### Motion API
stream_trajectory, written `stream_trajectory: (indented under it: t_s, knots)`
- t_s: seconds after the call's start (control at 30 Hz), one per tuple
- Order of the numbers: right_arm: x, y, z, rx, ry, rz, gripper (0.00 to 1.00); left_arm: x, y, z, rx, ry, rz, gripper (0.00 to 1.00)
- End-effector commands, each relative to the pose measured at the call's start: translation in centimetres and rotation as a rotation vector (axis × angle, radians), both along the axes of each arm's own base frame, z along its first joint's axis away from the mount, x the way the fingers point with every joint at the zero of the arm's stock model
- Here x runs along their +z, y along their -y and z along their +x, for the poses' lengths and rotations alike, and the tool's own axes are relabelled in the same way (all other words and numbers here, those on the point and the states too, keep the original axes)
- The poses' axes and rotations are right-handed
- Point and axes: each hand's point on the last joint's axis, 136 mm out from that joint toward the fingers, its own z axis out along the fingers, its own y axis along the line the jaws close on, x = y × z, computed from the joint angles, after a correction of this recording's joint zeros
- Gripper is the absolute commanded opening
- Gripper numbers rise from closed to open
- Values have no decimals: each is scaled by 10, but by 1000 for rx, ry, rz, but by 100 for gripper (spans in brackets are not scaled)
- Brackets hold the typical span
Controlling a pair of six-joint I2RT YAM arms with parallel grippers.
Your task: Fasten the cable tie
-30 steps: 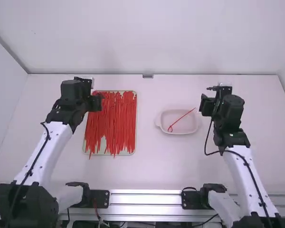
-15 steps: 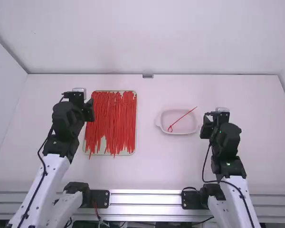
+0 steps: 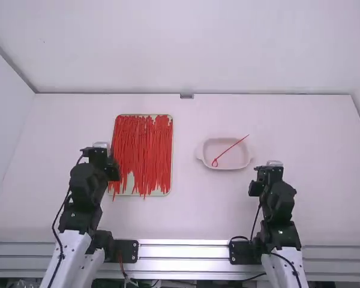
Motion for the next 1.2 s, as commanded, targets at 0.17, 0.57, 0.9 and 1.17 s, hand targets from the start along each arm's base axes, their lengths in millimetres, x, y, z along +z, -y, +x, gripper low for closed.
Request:
stream_trajectory:
  t_s: [0.17,0.57,0.9,1.17]
  knots:
    - [-17,0,-7,1,32,2,0,-31,0,-18,2,7,2,0]
    - [20,0,-6,1,193,2,0,-78,0,-33,2,7,2,0]
    - [43,0,-8,1,295,2,0,-51,0,-33,2,126,2,0]
    - [44,0,-8,1,300,2,0,-33,0,-34,2,209,1,0]
